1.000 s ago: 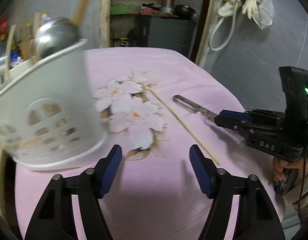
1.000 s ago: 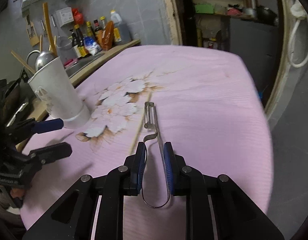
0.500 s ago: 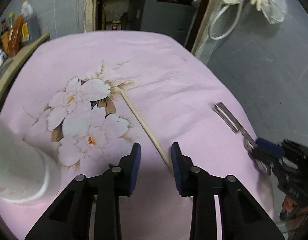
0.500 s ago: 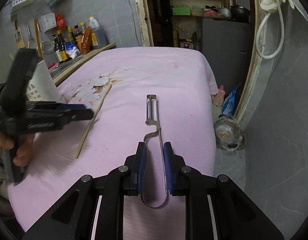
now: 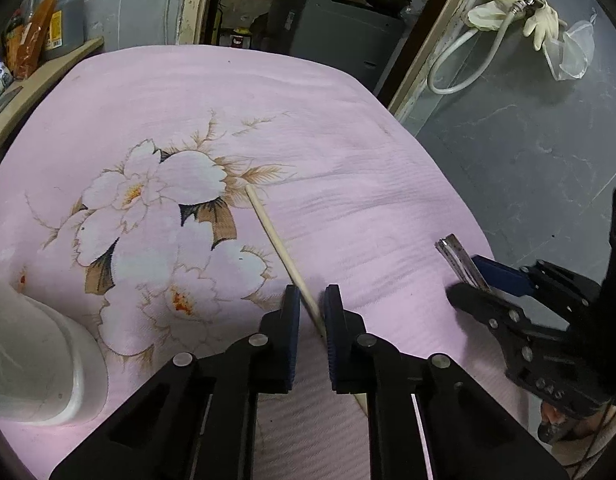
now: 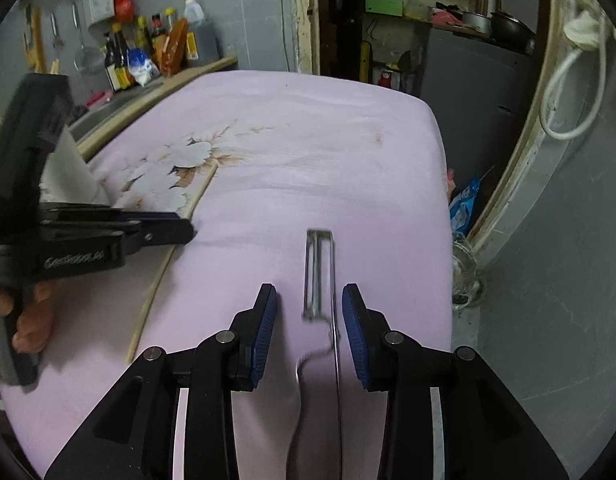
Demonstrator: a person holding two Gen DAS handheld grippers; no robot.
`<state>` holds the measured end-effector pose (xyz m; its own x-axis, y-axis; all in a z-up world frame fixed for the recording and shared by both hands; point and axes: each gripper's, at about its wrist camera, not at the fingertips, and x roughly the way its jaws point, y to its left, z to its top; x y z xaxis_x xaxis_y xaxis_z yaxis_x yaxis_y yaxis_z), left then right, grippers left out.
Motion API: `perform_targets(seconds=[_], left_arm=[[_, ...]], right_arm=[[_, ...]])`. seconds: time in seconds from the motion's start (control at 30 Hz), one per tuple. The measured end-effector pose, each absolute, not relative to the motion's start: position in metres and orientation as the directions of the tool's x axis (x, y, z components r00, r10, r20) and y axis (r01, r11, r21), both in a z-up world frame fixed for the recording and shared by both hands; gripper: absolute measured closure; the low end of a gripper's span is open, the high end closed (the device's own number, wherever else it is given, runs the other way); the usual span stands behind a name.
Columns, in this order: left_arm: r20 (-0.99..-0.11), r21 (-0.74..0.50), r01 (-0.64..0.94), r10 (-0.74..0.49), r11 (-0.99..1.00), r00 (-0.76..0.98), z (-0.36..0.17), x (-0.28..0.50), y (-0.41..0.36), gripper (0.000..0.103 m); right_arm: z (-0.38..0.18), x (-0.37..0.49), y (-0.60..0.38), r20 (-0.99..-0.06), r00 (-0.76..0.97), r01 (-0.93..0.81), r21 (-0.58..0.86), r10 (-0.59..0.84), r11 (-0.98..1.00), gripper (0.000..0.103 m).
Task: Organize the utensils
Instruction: 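Lift the peeler with the right gripper while the left gripper grasps and lifts the chopstick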
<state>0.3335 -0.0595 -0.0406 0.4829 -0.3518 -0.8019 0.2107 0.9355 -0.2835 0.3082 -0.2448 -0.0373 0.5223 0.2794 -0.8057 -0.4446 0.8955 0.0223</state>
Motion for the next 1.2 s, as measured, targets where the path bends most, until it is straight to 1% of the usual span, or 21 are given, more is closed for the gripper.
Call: perform_targets(seconds=[0.03,0.1,0.23,0.33,0.47,0.57,0.67,0.73,0.83,0.97,1.1,1.2], left_arm=[[-0.801,-0.287,0.212,-0.356,0.934,0.481,-0.040,0.333,-0.060,0.094],[-0.800,-0.299,0.216,-0.368,0.929,0.474,-0.040,0.331,-0.061,0.096],[-0.798,-0.314,0.226,-0.385,0.922,0.464,-0.039,0.326,-0.060,0.099],[-0.795,-0.316,0.247,-0.398,0.916,0.457,-0.038,0.319,-0.063,0.101],[-0.783,-0.311,0.272,-0.408,0.911,0.470,-0.032,0.303,-0.062,0.101],[-0.753,-0.324,0.281,-0.426,0.903,0.501,-0.024,0.288,-0.058,0.101],[-0.699,-0.299,0.298,-0.421,0.906,0.577,-0.011,0.271,-0.055,0.101],[-0.640,-0.275,0.312,-0.415,0.909,0.647,0.000,0.255,-0.052,0.101],[-0.551,-0.249,0.326,-0.411,0.912,0.726,0.015,0.237,-0.050,0.101],[-0.452,-0.210,0.323,-0.385,0.923,0.805,0.028,0.218,-0.048,0.101],[-0.385,-0.180,0.302,-0.350,0.936,0.854,0.039,0.206,-0.043,0.101],[-0.348,-0.165,0.284,-0.325,0.945,0.879,0.045,0.200,-0.040,0.101]], right_arm=[[-0.037,0.311,-0.245,-0.807,0.519,-0.443,0.029,0.283,0.896,0.079],[-0.038,0.313,-0.245,-0.807,0.512,-0.443,0.047,0.296,0.895,0.089],[-0.037,0.311,-0.248,-0.798,0.522,-0.429,0.059,0.301,0.901,0.093],[-0.034,0.303,-0.251,-0.782,0.536,-0.425,0.076,0.319,0.902,0.093],[-0.028,0.280,-0.252,-0.731,0.583,-0.441,0.082,0.355,0.894,0.093],[-0.021,0.262,-0.251,-0.682,0.629,-0.451,0.072,0.373,0.890,0.093],[-0.012,0.243,-0.247,-0.611,0.694,-0.460,0.032,0.382,0.887,0.093],[-0.006,0.232,-0.244,-0.562,0.732,-0.462,0.009,0.386,0.887,0.093],[0.004,0.213,-0.236,-0.455,0.800,-0.458,-0.042,0.391,0.888,0.093],[0.016,0.198,-0.230,-0.338,0.842,-0.459,-0.039,0.420,0.888,0.093],[0.031,0.185,-0.220,-0.213,0.868,-0.469,-0.058,0.448,0.881,0.093],[0.042,0.179,-0.215,-0.147,0.873,-0.479,-0.067,0.466,0.875,0.093]])
